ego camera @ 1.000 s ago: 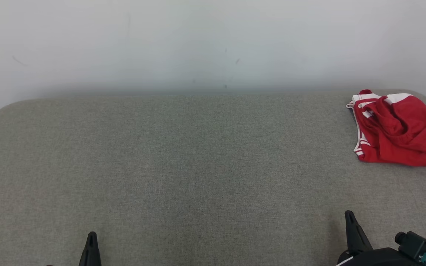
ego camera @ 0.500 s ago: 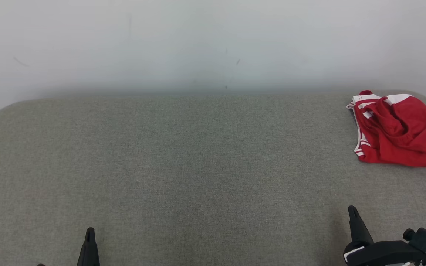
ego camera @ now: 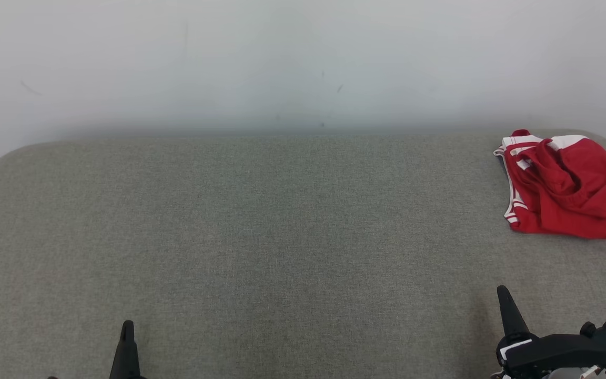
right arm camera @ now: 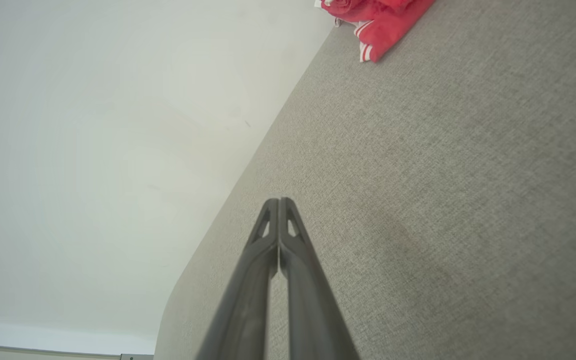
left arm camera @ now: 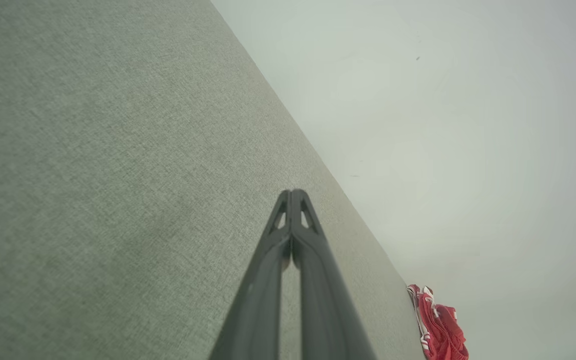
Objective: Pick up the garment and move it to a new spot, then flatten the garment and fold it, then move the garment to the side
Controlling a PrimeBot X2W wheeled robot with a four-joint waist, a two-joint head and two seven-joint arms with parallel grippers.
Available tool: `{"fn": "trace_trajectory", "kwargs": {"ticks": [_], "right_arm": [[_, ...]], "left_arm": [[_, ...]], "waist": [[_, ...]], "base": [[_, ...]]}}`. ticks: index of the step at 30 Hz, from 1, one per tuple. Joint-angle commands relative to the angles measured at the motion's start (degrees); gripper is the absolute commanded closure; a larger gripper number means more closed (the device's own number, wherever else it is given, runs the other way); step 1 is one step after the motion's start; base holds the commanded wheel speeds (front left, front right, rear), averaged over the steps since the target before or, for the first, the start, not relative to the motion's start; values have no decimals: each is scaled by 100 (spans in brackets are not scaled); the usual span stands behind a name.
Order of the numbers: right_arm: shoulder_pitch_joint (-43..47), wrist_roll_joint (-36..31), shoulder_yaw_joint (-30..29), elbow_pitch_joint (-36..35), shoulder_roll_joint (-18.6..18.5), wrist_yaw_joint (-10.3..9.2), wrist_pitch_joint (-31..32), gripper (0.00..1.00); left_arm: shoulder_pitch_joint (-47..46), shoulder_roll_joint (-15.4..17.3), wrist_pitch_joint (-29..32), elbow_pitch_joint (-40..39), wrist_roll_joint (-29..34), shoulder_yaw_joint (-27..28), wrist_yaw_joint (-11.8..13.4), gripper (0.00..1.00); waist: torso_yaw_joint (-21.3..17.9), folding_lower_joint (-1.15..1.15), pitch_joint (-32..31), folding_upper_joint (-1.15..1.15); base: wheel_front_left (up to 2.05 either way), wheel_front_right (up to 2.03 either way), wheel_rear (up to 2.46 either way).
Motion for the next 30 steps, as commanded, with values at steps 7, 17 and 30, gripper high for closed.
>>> {"fn": "trace_trajectory", "kwargs": {"ticks": [7, 17, 30], "right_arm": [[-160, 580, -93, -44, 3, -7, 197, 100], [-228, 1105, -165, -31, 5, -8, 373, 100], [-313, 1798, -258, -13, 5, -9, 614, 100]], "left_arm": [[-147, 23, 94, -88, -587, 27, -61, 100], [-196, 24, 180, -110, -1127, 32, -93, 100], [-235, 25, 292, -134, -1823, 40, -123, 100]], "waist": [[6, 0, -7, 0], [12, 0, -16, 0], [21, 0, -28, 0]], "base": [[0, 0, 0], [0, 0, 0], [0, 0, 0]]}}
